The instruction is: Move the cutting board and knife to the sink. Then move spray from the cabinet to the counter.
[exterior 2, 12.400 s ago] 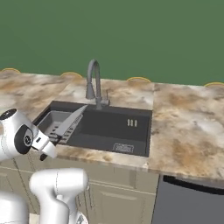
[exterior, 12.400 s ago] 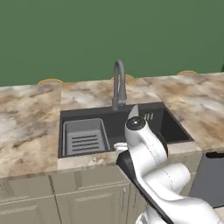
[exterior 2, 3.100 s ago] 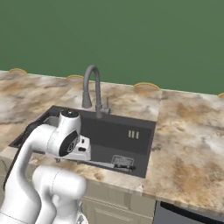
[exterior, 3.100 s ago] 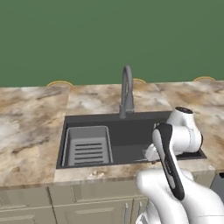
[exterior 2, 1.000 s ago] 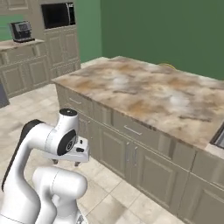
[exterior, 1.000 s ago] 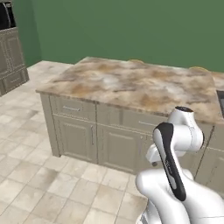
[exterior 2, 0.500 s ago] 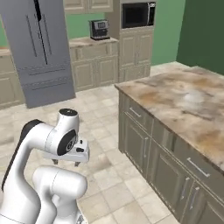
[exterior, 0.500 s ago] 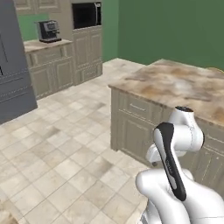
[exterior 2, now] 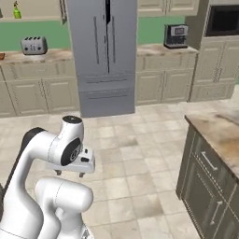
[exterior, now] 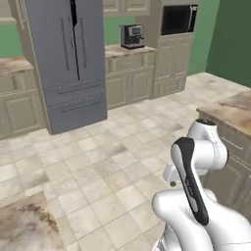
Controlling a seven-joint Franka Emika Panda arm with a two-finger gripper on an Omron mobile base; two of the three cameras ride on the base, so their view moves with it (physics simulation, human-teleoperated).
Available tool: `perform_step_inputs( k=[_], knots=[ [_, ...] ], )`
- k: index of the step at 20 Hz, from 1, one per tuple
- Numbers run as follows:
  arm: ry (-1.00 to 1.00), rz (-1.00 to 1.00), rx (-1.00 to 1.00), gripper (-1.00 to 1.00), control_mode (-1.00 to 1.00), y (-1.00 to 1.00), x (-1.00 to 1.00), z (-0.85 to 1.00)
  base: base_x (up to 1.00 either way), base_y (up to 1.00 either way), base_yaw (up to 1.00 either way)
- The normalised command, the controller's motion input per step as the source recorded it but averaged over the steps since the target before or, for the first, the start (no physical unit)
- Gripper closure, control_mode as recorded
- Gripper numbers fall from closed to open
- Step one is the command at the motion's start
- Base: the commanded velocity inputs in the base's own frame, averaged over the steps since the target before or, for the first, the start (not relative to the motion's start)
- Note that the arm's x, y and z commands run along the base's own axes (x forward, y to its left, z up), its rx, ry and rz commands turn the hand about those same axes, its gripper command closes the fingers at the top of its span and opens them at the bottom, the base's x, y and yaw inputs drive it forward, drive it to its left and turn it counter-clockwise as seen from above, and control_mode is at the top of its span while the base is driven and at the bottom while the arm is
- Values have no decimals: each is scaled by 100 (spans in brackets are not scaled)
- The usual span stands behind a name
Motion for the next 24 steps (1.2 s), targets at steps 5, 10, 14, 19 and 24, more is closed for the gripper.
perform_step_inputs(
  k=[5,10,14,19,24],
  knots=[
    [0,0,0,-100,100,0,0,0,100,0,43],
    [0,0,0,-100,100,0,0,0,100,0,44],
    [0,0,0,-100,100,0,0,0,100,9,46],
    [0,0,0,-100,100,0,0,0,100,0,47],
    [0,0,0,-100,100,0,0,0,100,1,43]
  ],
)
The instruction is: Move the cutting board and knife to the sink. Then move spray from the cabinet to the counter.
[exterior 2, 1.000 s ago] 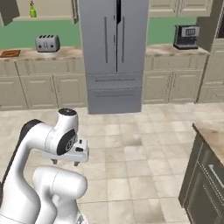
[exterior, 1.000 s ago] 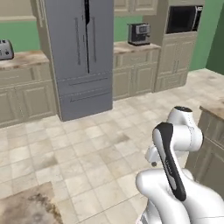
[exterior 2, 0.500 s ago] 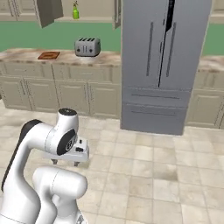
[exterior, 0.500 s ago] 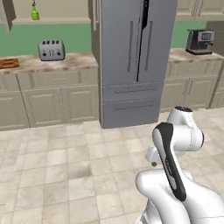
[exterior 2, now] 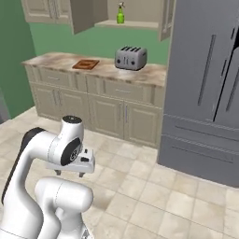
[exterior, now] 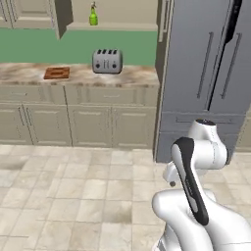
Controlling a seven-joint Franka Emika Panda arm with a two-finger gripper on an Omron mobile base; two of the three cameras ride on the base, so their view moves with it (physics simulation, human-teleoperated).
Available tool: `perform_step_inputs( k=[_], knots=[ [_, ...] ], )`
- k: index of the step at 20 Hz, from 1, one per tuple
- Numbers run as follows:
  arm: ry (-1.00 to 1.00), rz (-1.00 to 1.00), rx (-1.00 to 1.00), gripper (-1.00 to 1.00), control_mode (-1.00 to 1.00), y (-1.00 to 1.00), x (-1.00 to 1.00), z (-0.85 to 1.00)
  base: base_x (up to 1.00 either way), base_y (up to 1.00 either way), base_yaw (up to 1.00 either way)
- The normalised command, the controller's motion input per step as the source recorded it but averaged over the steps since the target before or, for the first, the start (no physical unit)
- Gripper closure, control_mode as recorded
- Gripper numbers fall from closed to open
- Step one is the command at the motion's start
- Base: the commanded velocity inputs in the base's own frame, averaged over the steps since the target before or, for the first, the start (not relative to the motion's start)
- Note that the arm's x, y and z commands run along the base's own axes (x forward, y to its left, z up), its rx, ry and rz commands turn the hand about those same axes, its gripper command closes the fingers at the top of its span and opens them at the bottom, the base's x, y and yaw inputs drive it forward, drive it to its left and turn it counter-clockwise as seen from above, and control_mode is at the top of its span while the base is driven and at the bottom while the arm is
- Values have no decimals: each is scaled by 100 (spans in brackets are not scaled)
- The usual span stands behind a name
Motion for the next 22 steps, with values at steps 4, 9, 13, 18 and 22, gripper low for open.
perform_step_inputs(
  k=[4,9,13,18,22],
  knots=[
    [0,0,0,-100,100,0,0,0,100,8,34],
    [0,0,0,-100,100,0,0,0,100,30,20],
    [0,0,0,-100,100,0,0,0,96,88,2],
    [0,0,0,-100,100,0,0,0,76,100,-6],
    [0,0,0,-100,100,0,0,0,62,100,-14]
  ],
)
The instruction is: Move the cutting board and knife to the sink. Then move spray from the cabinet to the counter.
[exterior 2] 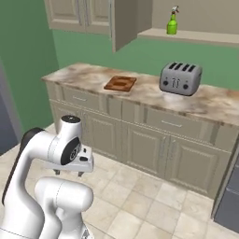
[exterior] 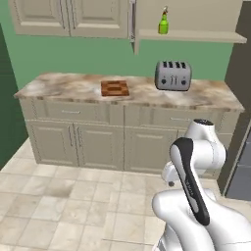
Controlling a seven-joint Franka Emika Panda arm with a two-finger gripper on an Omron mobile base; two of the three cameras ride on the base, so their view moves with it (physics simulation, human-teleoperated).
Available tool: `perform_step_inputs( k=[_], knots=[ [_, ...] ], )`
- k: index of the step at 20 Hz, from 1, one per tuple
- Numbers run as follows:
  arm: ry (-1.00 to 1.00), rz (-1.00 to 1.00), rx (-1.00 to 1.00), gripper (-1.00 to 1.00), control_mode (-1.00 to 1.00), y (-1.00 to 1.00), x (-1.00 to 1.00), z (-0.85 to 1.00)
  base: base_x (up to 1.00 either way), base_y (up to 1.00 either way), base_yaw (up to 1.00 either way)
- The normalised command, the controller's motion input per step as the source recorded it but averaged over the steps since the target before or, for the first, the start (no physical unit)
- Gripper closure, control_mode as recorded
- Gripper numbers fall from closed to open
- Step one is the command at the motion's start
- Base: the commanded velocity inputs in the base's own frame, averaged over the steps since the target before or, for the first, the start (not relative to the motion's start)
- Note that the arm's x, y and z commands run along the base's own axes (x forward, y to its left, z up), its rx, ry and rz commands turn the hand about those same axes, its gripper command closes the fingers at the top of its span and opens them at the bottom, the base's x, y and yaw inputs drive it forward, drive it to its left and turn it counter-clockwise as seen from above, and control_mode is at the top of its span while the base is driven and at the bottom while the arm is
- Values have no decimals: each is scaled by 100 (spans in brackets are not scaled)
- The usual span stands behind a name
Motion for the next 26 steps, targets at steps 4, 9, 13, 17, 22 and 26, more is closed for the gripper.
perform_step_inputs(
  k=[4,9,13,17,22,26],
  knots=[
    [0,0,0,-100,100,0,0,0,61,100,-20],
    [0,0,0,-100,100,0,0,0,71,95,-24],
    [0,0,0,-100,100,0,0,0,90,69,-19],
    [0,0,0,-100,100,0,0,0,100,39,-11],
    [0,0,0,-100,100,0,0,0,100,21,-9],
    [0,0,0,-100,100,0,0,0,90,0,-7]
  ],
)
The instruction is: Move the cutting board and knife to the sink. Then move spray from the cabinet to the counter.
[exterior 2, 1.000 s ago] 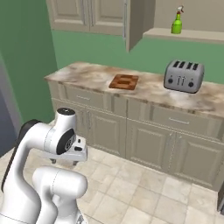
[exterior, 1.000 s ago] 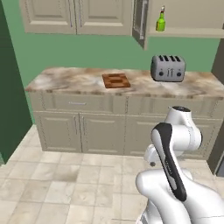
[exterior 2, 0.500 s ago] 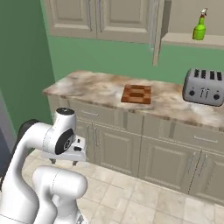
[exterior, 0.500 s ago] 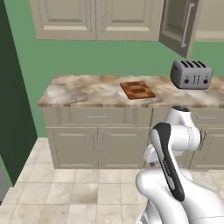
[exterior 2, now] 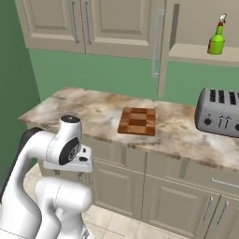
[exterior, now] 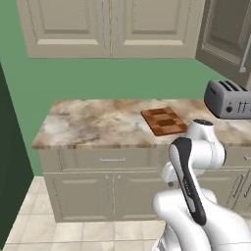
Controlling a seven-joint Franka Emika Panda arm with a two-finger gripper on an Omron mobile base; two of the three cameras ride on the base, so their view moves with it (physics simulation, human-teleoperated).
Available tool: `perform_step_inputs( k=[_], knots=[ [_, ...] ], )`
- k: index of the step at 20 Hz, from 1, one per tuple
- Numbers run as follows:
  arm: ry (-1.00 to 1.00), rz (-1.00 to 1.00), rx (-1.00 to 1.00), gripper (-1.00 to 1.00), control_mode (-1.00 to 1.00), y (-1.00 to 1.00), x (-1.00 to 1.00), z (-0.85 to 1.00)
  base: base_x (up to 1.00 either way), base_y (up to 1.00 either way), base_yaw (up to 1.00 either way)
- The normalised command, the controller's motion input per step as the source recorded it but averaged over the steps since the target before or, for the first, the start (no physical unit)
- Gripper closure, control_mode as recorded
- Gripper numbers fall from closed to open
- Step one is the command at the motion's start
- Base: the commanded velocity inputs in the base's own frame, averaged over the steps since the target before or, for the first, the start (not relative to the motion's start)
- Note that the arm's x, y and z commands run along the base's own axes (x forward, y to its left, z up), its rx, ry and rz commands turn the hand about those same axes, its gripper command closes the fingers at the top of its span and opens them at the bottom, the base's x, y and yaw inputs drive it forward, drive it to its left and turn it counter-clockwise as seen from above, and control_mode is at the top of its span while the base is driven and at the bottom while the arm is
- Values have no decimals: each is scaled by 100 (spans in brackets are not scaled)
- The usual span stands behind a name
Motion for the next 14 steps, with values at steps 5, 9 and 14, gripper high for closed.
perform_step_inputs(
  k=[5,9,14],
  knots=[
    [0,0,0,-100,100,0,0,0,45,57,-25],
    [0,0,0,-100,100,0,0,0,65,42,-27],
    [0,0,0,-100,100,0,0,0,69,33,-26]
  ],
)
